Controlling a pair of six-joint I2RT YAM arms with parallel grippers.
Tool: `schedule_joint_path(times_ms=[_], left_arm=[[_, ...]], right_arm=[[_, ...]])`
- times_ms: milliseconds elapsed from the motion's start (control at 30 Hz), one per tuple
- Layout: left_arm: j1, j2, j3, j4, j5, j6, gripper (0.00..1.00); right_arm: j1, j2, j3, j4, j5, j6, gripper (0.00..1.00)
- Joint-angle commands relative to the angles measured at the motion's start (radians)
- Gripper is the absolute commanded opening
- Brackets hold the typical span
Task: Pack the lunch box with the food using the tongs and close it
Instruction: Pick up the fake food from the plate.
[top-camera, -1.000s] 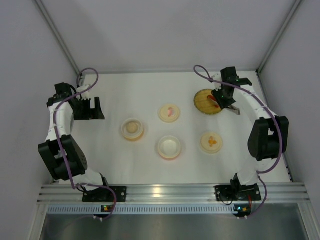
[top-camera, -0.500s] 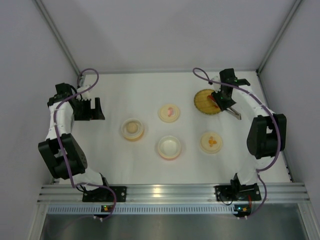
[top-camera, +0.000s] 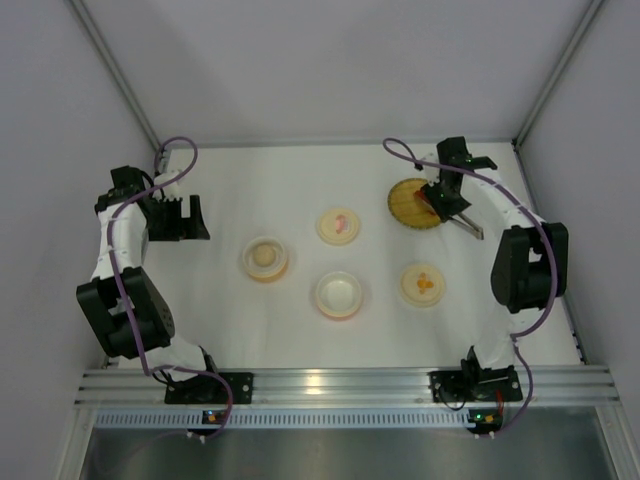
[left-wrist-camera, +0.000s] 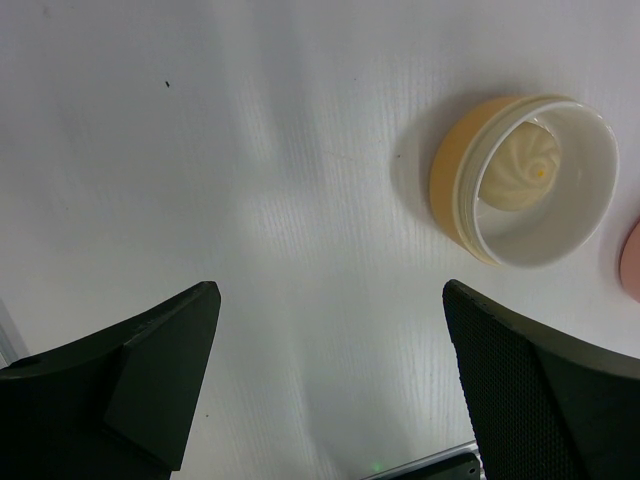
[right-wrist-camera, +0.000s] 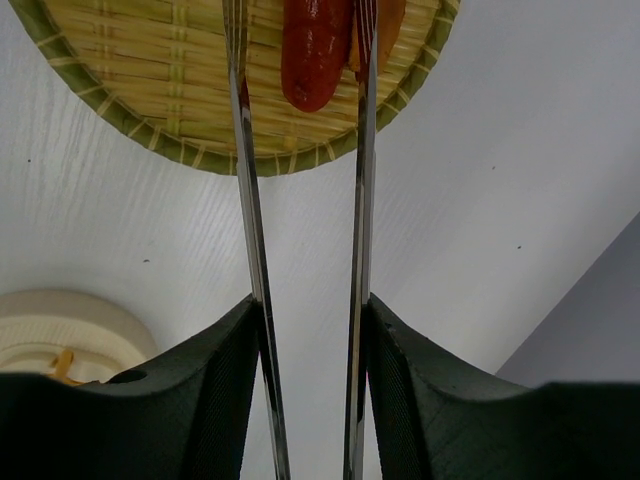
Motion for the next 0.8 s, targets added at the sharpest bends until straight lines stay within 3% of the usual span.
schedule_joint_path(times_ms=[0,400,633,767], left_arm=[[0.004,0.002,0.016,0.002,0.014,-0.003,0.98],[0.004,0.002,0.015,0.002,0.013,-0.003,0.98],[0.004,0.003,0.026,0.0,0.011,0.0,0.98],[0.004,0.002,0.024,0.0,0.013,-0.001,0.98]], right_arm=[[-0.017,0.026,0.085,0.034,0.003,-0.028,0.43],[-0.018,0.1,0.168,-0.041,-0.017,-0.058,0.4],[-0.02,0.089,0.207,-0.107,-0.11,-0.048,0.15],[-0.018,0.068,0.249,-0.161,-0.203,-0.027,0.08]])
